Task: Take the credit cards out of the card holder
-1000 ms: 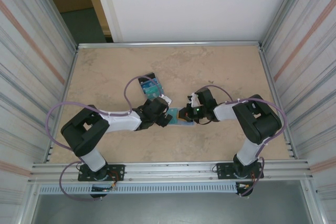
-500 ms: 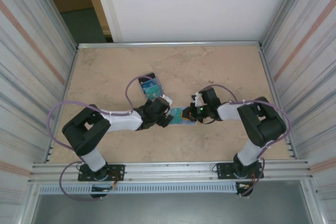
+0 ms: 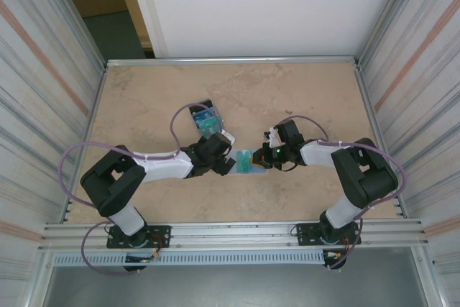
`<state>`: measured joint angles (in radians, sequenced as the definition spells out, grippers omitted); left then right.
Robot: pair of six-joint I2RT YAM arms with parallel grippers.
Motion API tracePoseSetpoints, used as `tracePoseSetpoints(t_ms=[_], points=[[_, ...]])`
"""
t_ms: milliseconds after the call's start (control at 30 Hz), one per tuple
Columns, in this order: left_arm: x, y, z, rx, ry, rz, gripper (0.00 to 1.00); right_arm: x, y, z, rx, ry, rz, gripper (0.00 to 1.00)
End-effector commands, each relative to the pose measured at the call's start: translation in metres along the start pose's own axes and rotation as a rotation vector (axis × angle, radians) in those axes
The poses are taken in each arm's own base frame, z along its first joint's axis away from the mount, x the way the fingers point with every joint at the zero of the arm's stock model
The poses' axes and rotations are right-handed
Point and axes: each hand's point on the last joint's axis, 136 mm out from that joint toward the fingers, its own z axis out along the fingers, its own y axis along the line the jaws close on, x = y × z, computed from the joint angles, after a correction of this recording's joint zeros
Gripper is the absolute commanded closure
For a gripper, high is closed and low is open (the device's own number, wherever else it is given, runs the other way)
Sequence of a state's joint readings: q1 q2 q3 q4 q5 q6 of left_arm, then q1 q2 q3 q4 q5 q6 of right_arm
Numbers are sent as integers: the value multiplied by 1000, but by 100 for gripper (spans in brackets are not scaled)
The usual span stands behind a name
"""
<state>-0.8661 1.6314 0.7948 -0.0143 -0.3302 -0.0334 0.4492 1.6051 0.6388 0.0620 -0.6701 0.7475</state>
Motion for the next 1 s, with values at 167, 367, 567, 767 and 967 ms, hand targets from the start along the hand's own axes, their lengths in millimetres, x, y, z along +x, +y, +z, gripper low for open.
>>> tracePoseSetpoints(t_ms=[167, 367, 567, 767, 967], points=[[-35, -14, -12, 86, -82, -14, 1, -4, 5, -6, 10, -8, -24, 100], [-34, -27, 2, 98, -60, 29, 1, -3, 5, -9, 23, -10, -22, 100], [-29, -34, 13, 101, -36, 52, 1, -3, 6, -13, 38, -13, -27, 100], [-14, -35, 20, 94, 7, 54, 1, -4, 13, -13, 9, -30, -40, 92], [-5, -38, 22, 104, 24, 40, 1, -6, 19, -7, -11, -41, -51, 84]])
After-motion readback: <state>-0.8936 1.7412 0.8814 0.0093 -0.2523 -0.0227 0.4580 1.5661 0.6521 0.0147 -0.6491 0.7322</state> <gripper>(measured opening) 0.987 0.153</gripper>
